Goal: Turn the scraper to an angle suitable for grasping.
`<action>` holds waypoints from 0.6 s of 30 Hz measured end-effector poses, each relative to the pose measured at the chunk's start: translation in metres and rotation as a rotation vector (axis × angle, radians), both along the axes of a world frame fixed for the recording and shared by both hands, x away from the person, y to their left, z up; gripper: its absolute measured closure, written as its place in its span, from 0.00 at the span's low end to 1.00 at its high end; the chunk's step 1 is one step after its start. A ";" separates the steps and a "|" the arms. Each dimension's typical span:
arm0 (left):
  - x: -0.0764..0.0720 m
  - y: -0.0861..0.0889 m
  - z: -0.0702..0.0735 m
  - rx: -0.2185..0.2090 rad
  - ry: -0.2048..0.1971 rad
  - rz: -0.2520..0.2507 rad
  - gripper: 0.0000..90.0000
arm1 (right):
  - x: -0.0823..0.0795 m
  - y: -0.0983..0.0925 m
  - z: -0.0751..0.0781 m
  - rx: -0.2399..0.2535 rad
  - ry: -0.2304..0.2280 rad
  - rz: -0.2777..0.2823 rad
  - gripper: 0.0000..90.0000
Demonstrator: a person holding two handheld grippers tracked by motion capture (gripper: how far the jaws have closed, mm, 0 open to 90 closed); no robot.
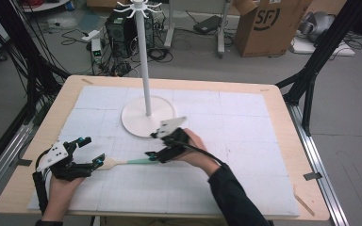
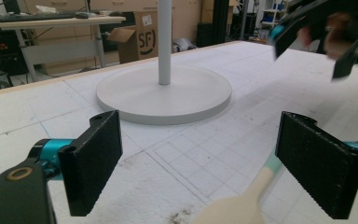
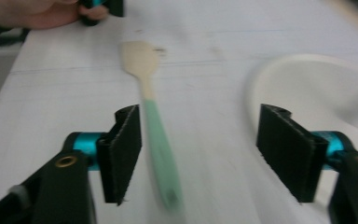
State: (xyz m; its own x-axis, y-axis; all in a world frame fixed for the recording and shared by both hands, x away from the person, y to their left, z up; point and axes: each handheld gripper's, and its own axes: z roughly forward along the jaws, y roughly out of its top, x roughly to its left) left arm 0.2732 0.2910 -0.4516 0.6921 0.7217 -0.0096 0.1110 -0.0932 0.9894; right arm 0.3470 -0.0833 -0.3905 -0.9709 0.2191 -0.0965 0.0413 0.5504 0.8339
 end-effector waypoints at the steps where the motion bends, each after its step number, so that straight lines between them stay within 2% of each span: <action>1: 0.000 0.000 0.000 -0.003 0.001 0.002 0.17 | -0.004 -0.019 0.002 0.033 0.001 -0.040 0.30; 3: 0.000 0.000 0.000 0.000 0.000 0.004 0.17 | -0.012 -0.056 0.003 0.087 -0.008 -0.119 0.27; 6: 0.000 0.000 0.000 0.000 0.000 0.002 0.17 | -0.027 -0.107 -0.004 0.149 -0.034 -0.255 0.27; 7: 0.000 0.000 0.000 -0.003 0.000 0.004 0.17 | -0.037 -0.136 -0.012 0.193 -0.034 -0.323 0.26; 8: 0.000 0.000 0.000 -0.004 0.002 0.004 0.17 | -0.041 -0.150 -0.017 0.205 -0.038 -0.361 0.25; 9: 0.000 0.000 0.000 -0.008 0.003 0.005 0.17 | -0.041 -0.150 -0.017 0.205 -0.038 -0.361 0.25; 10: 0.000 0.000 0.000 -0.008 0.004 0.005 0.17 | -0.049 -0.174 -0.027 0.225 -0.048 -0.441 0.21; 11: 0.000 0.000 0.000 -0.009 0.004 0.004 0.17 | -0.052 -0.184 -0.031 0.239 -0.046 -0.476 0.20; 12: 0.000 0.000 0.000 -0.009 0.003 0.005 0.17 | -0.052 -0.184 -0.031 0.239 -0.046 -0.476 0.20; 13: 0.000 0.001 0.000 -0.008 0.002 0.003 0.17 | -0.055 -0.194 -0.035 0.254 -0.052 -0.507 0.19; 15: 0.000 0.001 0.000 -0.011 0.003 0.004 0.18 | -0.060 -0.208 -0.042 0.270 -0.089 -0.561 0.19; 16: 0.000 0.001 0.000 -0.013 0.004 0.004 0.18 | -0.062 -0.214 -0.045 0.260 -0.100 -0.588 0.19; 17: 0.000 0.001 0.000 -0.015 0.005 0.005 0.18 | -0.063 -0.223 -0.053 0.272 -0.082 -0.631 0.18; 18: 0.000 0.001 0.000 -0.015 0.005 0.006 0.18 | -0.063 -0.223 -0.053 0.272 -0.082 -0.631 0.18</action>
